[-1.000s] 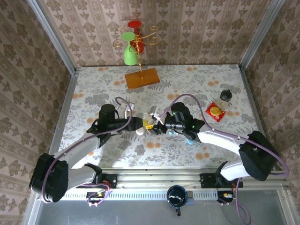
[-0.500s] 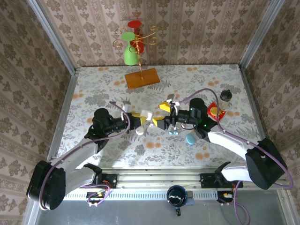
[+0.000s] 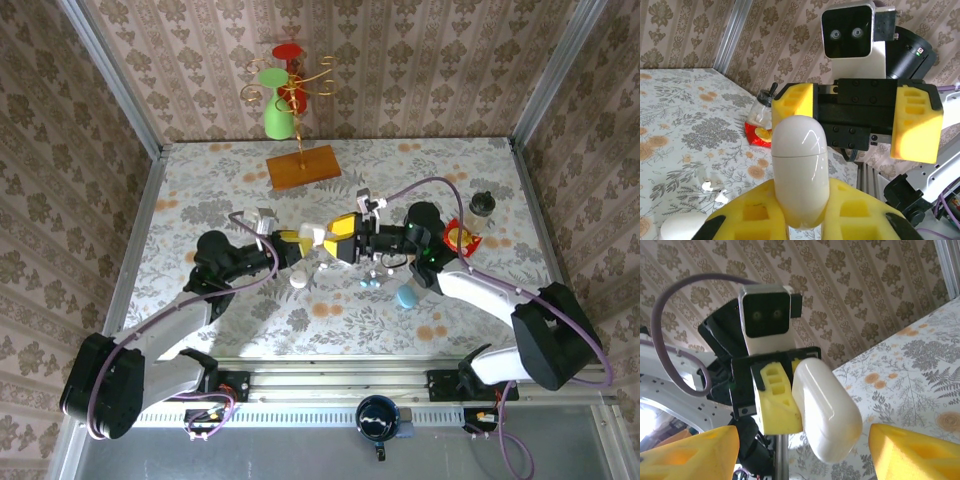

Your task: Insert wireless bluetooth earbuds into charging case

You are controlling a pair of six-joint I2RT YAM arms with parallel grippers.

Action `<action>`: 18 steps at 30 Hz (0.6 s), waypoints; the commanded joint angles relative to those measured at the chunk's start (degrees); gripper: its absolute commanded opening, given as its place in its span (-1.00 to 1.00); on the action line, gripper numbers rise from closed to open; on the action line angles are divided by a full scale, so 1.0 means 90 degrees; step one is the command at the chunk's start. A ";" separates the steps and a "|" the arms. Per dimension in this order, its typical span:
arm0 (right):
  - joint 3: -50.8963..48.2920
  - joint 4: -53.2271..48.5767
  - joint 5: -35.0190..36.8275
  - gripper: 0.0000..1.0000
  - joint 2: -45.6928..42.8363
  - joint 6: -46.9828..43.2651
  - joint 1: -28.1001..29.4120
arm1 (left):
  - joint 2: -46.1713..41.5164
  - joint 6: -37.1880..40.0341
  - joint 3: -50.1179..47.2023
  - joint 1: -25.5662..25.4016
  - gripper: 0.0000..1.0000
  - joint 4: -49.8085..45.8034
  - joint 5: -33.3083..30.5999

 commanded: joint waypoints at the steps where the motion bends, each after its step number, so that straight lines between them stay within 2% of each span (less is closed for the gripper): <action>1: 0.0345 0.0470 0.0004 0.36 0.0313 0.0326 0.0043 | -0.0113 -0.0260 0.0139 -0.0049 -1.00 0.0383 -0.0120; 7: 0.0538 0.0692 -0.0218 0.17 0.0611 0.0351 0.0106 | -0.0353 -0.0050 0.0065 -0.0069 -1.00 0.0337 -0.0319; 12: 0.0582 0.0712 -0.0191 -0.20 0.0694 0.0184 0.0136 | -0.0287 0.0225 0.0139 -0.0069 -1.00 0.0130 -0.0214; 18: 0.0588 0.0983 -0.0263 -0.25 0.0778 0.0152 0.0144 | -0.0132 0.0170 0.0060 -0.0079 -1.00 0.0638 -0.0130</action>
